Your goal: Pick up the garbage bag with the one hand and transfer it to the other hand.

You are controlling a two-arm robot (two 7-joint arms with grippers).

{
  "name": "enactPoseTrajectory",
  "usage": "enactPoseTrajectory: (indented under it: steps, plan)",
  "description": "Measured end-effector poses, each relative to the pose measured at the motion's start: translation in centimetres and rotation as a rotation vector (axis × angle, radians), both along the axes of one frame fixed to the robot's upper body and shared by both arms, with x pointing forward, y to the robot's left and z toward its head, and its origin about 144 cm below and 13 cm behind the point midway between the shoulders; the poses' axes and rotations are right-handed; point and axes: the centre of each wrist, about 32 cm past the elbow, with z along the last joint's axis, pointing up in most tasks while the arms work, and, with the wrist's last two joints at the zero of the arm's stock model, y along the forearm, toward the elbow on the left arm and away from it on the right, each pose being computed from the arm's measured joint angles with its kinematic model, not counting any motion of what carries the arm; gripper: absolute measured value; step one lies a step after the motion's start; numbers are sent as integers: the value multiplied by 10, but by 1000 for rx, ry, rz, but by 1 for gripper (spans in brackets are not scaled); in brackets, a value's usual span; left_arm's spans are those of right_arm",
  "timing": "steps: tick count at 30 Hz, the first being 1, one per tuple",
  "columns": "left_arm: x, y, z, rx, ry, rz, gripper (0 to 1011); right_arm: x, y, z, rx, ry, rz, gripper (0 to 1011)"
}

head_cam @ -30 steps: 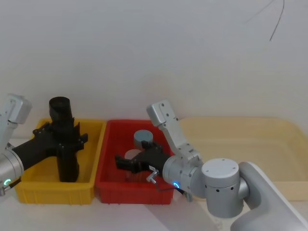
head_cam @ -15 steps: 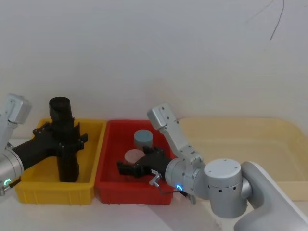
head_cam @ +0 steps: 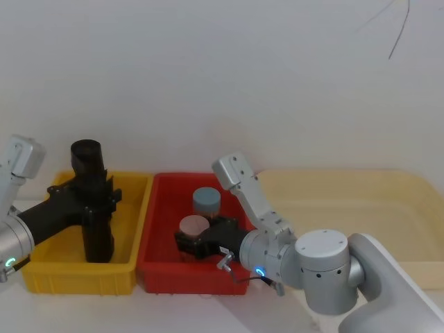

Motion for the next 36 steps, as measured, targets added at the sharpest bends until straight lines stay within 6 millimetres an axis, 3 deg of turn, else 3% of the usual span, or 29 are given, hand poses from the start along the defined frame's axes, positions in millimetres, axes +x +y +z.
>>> enactPoseTrajectory:
  steps: [4,8,24,36]
  plan:
    - [0,0,0,0,0,0,564,0,0,0,-1,1,1,665]
    - [0,0,0,0,0,0,532,0,0,0,-2,1,2,665]
    - [0,-1,4,6,-14,15,518,-1,-1,1,2,-8,5,665]
    - [5,-7,37,26,-136,35,518,-11,-6,28,89,-122,15,665]
